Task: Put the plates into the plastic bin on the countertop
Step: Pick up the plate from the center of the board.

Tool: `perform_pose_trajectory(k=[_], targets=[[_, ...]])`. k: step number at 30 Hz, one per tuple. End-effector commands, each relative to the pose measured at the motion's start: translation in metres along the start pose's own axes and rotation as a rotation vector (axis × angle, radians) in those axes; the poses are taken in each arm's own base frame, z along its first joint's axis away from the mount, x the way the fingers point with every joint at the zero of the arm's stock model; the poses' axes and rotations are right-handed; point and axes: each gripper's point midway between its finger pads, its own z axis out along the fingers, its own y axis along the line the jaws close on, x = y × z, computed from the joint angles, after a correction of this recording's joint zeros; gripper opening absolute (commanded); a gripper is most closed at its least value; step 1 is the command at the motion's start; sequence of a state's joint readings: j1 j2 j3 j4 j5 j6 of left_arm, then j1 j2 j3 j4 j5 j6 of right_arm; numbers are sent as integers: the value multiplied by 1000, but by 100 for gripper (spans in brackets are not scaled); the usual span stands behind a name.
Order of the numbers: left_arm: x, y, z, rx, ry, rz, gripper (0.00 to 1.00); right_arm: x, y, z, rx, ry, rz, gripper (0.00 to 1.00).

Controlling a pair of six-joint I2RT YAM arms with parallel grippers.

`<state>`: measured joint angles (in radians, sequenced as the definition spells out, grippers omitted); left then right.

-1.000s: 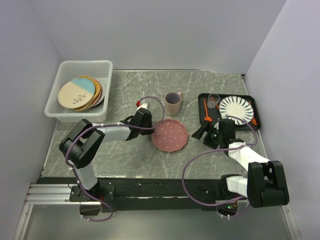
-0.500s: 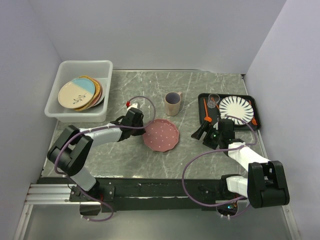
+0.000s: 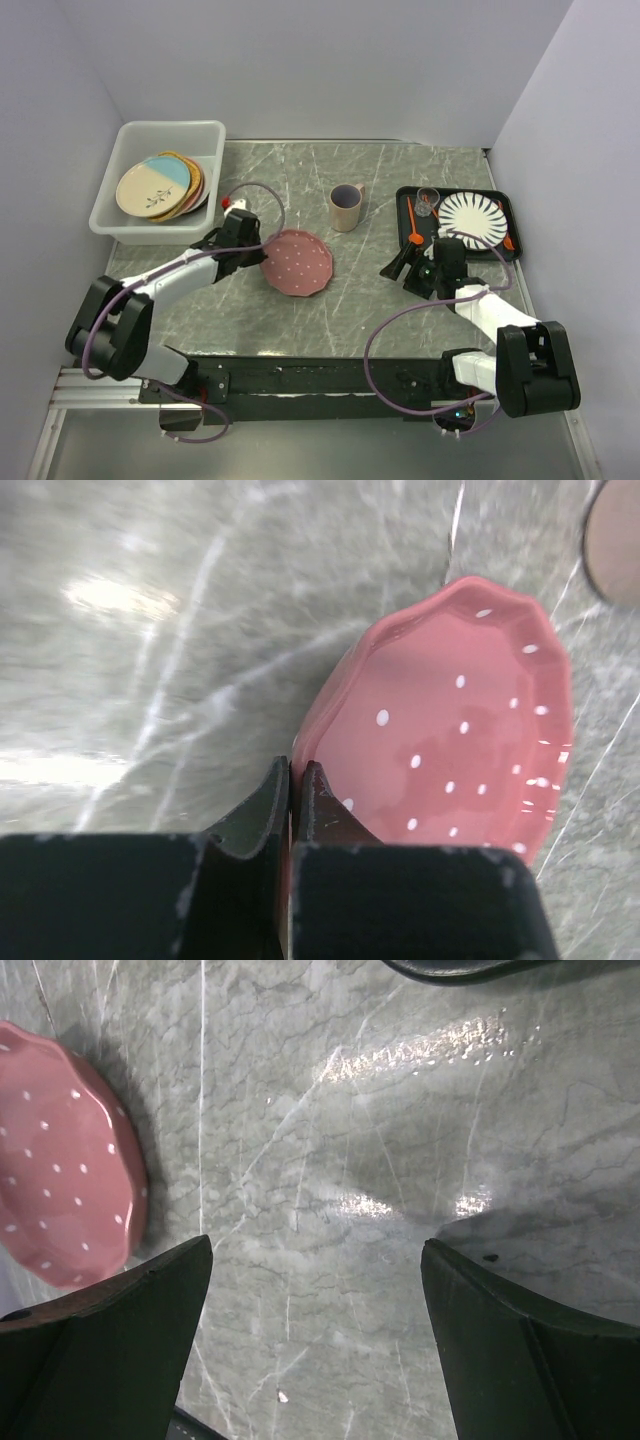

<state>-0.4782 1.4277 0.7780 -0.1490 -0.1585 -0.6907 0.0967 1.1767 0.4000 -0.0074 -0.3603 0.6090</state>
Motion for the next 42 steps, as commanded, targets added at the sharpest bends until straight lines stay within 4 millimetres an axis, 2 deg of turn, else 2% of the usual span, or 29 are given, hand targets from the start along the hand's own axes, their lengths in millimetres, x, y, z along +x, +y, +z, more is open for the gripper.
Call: perform_pose_trajectory(k=[1, 10, 13, 27, 38, 42], targets=[[-58, -21, -28, 103, -168, -56, 1, -15, 16, 1, -39, -39, -25, 92], [-106, -13, -59, 143, -261, -112, 1, -14, 18, 9, -37, -21, -43, 92], [-116, -14, -66, 169, -272, -121, 1, -12, 18, 9, -44, -15, -58, 93], [-163, 4, -81, 173, -364, -176, 1, -13, 32, 8, -121, -25, -110, 96], [-211, 23, -96, 157, -463, -224, 1, -13, 31, 12, -107, -14, -120, 96], [-223, 34, -98, 139, -487, -251, 1, -14, 31, 12, -104, -19, -123, 96]])
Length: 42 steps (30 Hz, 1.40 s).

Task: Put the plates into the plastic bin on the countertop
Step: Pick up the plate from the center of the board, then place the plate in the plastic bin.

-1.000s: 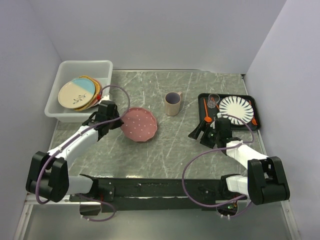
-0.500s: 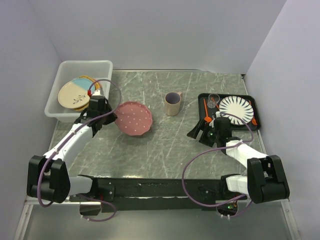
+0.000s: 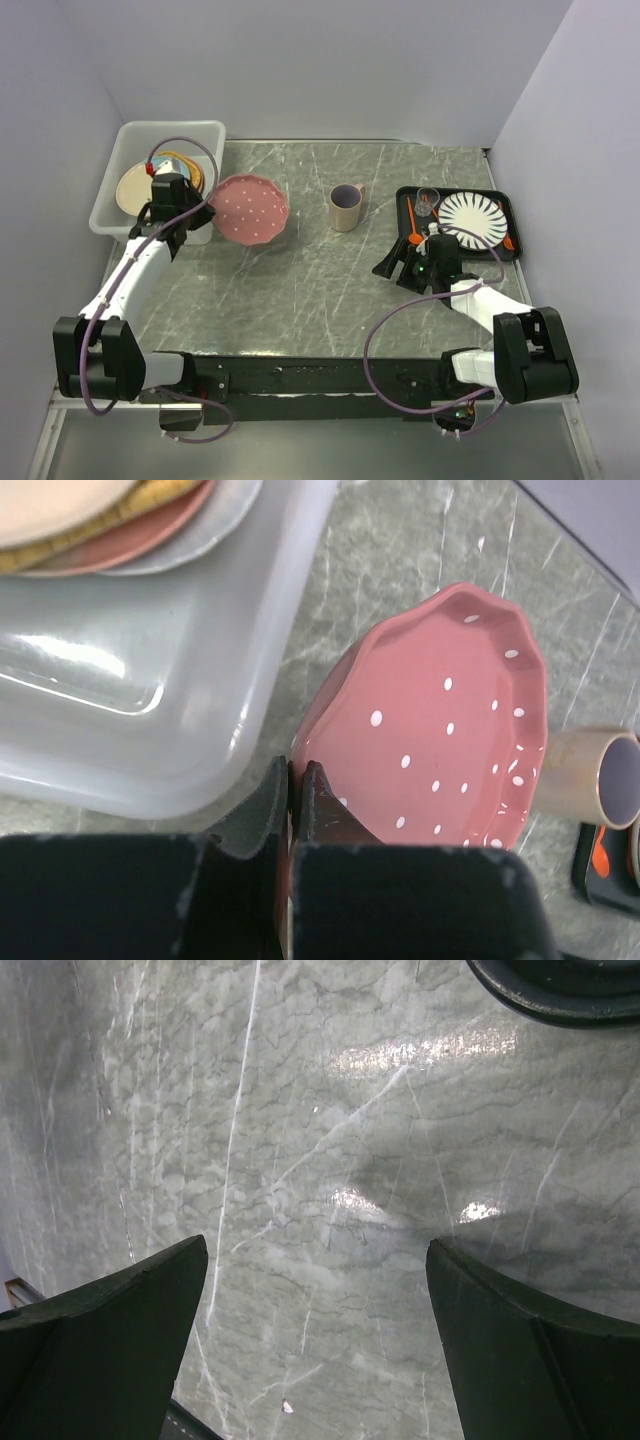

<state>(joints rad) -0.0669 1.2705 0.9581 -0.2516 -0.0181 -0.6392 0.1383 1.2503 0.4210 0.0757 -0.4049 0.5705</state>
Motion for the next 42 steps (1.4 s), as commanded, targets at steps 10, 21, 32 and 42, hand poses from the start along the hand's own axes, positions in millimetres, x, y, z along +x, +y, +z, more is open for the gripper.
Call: perform_pose_trajectory(k=[10, 21, 32, 42], targets=[[-116, -18, -26, 148, -310, -143, 1, -19, 14, -2, -34, -66, -56, 97], [-151, 12, -27, 119, -412, -235, 1, -19, 13, -1, -30, -65, -61, 97], [-180, 37, -31, 144, -479, -324, 1, -18, 13, -1, -27, -66, -60, 97], [-197, 61, -23, 140, -524, -404, 1, -19, 12, 1, -22, -63, -56, 97]])
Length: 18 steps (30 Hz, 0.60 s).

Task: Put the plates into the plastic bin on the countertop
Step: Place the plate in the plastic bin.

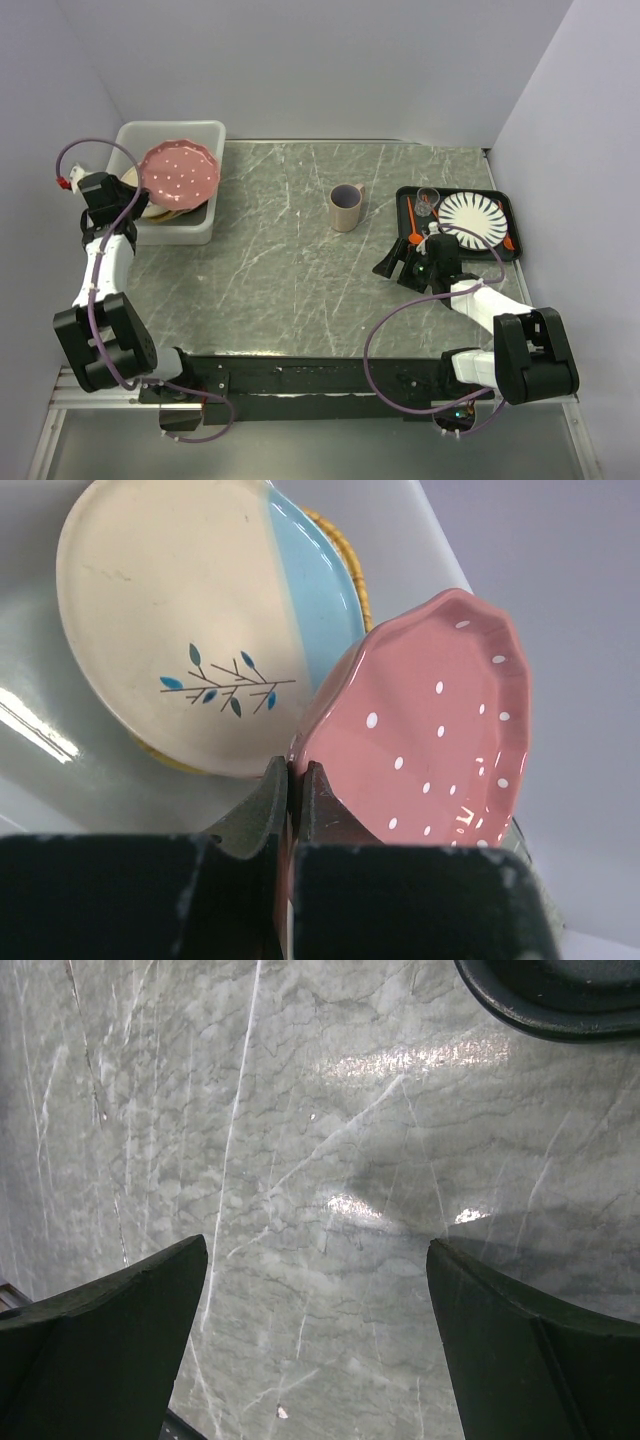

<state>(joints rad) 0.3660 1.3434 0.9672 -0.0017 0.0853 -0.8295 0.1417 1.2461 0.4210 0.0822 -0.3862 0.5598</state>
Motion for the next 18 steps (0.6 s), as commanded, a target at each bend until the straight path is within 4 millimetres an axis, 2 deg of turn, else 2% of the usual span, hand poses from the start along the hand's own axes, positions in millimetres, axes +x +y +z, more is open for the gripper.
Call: perform_pose_trajectory(k=[1, 6, 13, 18], targets=[[-56, -69, -8, 251, -145, -80, 1, -16, 12, 1, -30, -44, -36, 97], [-58, -66, -2, 253, -144, -91, 1, -14, 11, 3, -23, -29, -36, 96], [-67, -52, 1, 209, -178, -106, 1, -13, 13, 4, -29, -19, -42, 96], [-66, -41, 11, 175, -184, -119, 1, -12, 13, 5, -29, -15, -43, 96]])
